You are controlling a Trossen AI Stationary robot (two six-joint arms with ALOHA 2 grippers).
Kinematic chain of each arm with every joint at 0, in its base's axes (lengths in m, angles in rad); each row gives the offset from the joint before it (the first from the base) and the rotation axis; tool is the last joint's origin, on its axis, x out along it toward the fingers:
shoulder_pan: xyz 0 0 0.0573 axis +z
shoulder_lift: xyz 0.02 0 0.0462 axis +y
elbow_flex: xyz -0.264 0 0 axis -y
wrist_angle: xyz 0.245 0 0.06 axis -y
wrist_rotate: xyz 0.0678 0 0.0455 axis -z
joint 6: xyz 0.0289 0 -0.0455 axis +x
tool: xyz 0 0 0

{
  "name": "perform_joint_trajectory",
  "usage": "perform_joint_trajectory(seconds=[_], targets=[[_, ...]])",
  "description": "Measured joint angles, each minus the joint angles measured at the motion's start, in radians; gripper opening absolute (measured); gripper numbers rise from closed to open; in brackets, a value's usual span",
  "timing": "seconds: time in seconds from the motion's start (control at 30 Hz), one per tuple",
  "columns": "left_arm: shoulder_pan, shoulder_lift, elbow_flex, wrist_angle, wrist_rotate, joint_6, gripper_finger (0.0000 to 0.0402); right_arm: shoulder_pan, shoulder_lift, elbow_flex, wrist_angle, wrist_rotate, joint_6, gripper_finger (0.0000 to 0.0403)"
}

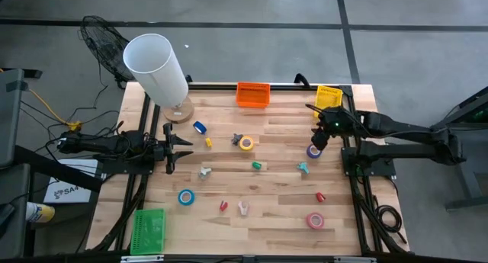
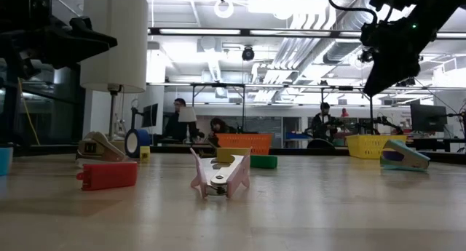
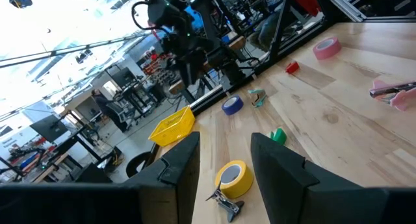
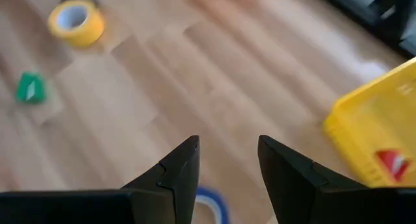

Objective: Pick and place Stapler, Stapler remover, tape
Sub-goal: Put the right blue tape into the orange bin

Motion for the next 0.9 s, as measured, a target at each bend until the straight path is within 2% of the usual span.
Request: perform_joint_trajectory(seconds=[0.17, 0.37, 0.63, 0.9], targets=[[0.0, 0.0, 0.0, 0.0, 0.0, 0.0, 0.0135, 0.06, 0.062, 0.0, -0.05, -0.049, 0.039, 0.0149], [0.0, 0.0, 0.0, 0.0, 0.0, 0.0, 0.0135, 0.143, 0.215, 0.0, -0.062, -0.1, 0.032, 0.0149], [0.0, 0.0, 0.0, 0.0, 0.0, 0.0, 0.0135, 0.215, 0.384, 0.0, -0.064, -0.1, 0.065, 0.0149], [0.0, 0.0, 0.0, 0.0, 0.0, 0.0, 0.0135, 0.252, 0.488, 0.0, -0.059, -0.099, 0.119, 0.0149]])
